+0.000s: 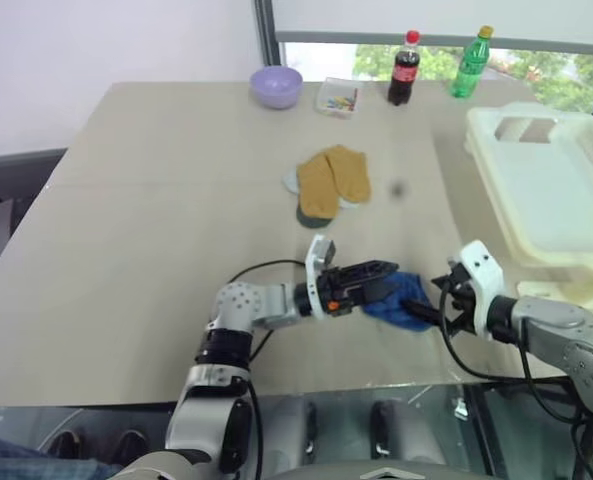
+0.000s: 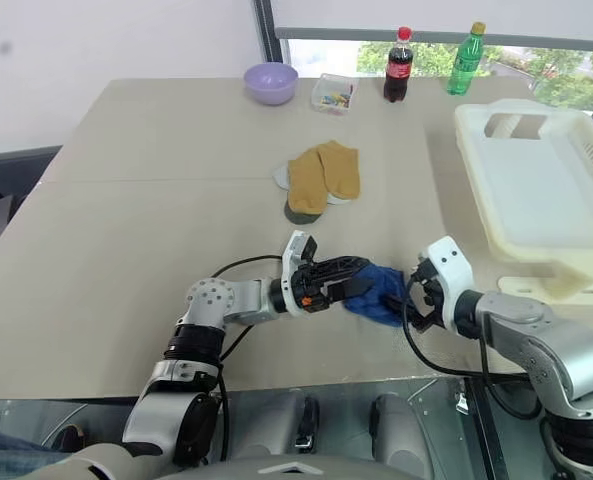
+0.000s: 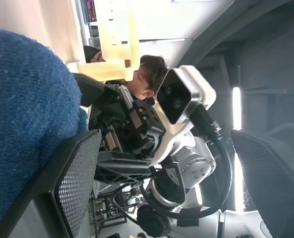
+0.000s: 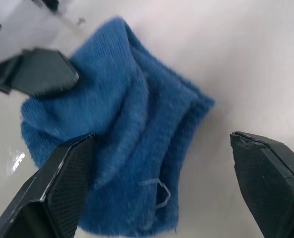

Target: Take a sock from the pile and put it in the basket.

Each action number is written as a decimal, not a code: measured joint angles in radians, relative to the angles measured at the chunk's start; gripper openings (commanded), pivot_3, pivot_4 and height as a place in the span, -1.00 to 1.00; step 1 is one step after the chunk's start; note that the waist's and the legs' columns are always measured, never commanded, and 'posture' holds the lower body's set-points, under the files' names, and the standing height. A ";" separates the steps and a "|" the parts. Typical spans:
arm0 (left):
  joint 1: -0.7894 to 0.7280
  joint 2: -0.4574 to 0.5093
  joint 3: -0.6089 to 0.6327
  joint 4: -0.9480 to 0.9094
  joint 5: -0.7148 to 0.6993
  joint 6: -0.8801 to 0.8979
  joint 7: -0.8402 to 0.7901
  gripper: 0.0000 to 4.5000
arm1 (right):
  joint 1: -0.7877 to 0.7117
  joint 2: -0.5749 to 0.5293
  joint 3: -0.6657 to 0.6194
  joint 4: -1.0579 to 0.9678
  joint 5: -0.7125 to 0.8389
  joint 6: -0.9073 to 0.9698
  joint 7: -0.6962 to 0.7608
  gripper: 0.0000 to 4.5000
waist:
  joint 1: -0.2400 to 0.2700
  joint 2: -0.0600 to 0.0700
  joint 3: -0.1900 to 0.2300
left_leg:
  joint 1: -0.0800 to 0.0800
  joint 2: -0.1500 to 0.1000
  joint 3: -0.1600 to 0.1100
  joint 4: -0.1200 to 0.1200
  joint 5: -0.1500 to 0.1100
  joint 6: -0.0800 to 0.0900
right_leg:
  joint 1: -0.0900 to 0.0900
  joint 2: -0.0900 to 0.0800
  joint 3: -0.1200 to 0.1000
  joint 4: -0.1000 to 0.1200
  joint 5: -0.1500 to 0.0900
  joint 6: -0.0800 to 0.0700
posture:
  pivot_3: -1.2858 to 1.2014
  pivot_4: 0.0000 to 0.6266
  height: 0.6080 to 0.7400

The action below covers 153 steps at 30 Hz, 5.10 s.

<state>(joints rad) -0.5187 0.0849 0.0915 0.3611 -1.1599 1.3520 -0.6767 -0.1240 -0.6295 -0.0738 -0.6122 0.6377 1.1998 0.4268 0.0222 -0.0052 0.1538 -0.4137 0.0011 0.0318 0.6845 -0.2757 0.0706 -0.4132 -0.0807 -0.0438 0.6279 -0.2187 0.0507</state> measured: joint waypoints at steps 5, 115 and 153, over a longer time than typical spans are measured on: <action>0.011 -0.001 0.008 -0.020 0.011 0.005 -0.013 1.00 | -0.004 0.112 -0.049 0.006 0.031 0.067 -0.056 0.98 | -0.007 0.000 0.000 | 0.000 0.000 0.000 0.000 0.000 0.000 | 0.000 0.000 0.001 0.000 0.000 0.000 | 0.03 -0.52 1.00; -0.027 -0.046 0.096 0.089 0.158 0.072 -0.198 1.00 | 0.168 0.267 -0.177 0.227 0.668 -0.073 -0.327 -0.99 | -0.012 -0.004 -0.010 | 0.006 0.003 0.003 0.000 -0.001 0.001 | 0.002 0.002 0.006 0.004 -0.002 -0.004 | 0.03 -0.52 1.00; 0.260 0.210 -0.272 -0.254 0.842 -1.559 -0.498 1.00 | -0.015 -0.041 -0.180 0.212 0.693 -0.064 -0.284 -0.99 | -0.008 0.006 -0.002 | -0.004 0.003 0.004 -0.001 -0.003 0.005 | -0.005 -0.008 0.004 -0.002 0.000 -0.005 | 0.03 -0.52 1.00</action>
<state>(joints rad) -0.2587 0.2951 -0.1809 0.1070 -0.3180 -0.2072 -1.1745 -0.1386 -0.6709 -0.2533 -0.4005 1.3305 1.1361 0.1426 0.0139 0.0013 0.1514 -0.4173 0.0036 0.0356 0.6840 -0.2785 0.0754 -0.4179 -0.0882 -0.0396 0.6261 -0.2189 0.0453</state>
